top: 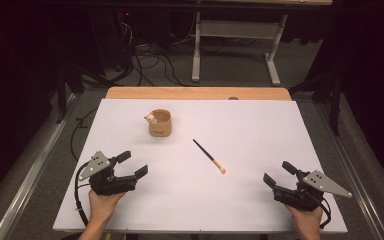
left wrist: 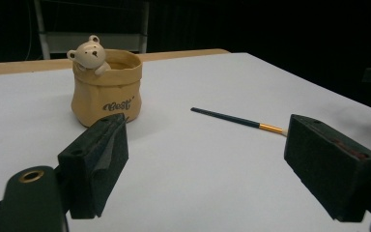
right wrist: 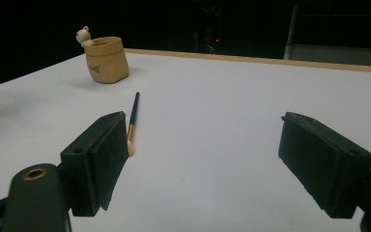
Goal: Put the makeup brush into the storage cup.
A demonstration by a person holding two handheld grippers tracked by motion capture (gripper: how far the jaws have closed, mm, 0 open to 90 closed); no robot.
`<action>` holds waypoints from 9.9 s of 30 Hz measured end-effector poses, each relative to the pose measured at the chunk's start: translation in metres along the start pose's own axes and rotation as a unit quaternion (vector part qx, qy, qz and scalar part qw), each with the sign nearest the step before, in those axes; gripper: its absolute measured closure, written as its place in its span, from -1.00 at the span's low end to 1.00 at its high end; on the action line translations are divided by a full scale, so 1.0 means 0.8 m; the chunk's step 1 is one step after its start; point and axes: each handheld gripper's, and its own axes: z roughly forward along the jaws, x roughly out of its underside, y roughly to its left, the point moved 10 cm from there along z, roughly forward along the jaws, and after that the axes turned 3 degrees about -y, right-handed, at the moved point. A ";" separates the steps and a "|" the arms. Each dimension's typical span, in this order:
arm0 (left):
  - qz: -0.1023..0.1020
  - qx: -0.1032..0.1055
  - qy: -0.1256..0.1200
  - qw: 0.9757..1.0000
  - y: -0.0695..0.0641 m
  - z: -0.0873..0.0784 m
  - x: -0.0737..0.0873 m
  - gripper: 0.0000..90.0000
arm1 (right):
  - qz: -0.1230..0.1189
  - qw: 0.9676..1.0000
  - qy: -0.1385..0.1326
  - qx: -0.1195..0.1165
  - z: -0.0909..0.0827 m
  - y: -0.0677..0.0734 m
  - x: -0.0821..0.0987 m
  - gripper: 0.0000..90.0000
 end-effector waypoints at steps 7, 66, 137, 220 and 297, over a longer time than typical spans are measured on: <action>0.001 0.003 0.003 1.000 -0.001 0.000 0.001 -0.63 | 0.002 1.000 -0.002 0.000 -0.001 0.000 -0.001 -0.57; 0.003 0.007 0.014 1.000 -0.005 0.004 0.005 -0.63 | -0.012 1.000 0.003 -0.026 0.016 0.026 -0.011 -0.56; 0.001 0.011 0.013 1.000 -0.006 0.003 0.005 -0.63 | 0.003 0.997 0.016 -0.082 0.129 0.095 -0.062 -0.50; 0.003 0.013 0.014 1.000 -0.007 0.002 0.005 -0.62 | -0.056 0.967 0.233 -0.083 0.197 0.114 -0.052 -0.07; 0.003 0.014 0.014 1.000 -0.008 0.002 0.005 -0.62 | -0.114 0.845 0.519 -0.054 0.213 0.106 0.018 0.56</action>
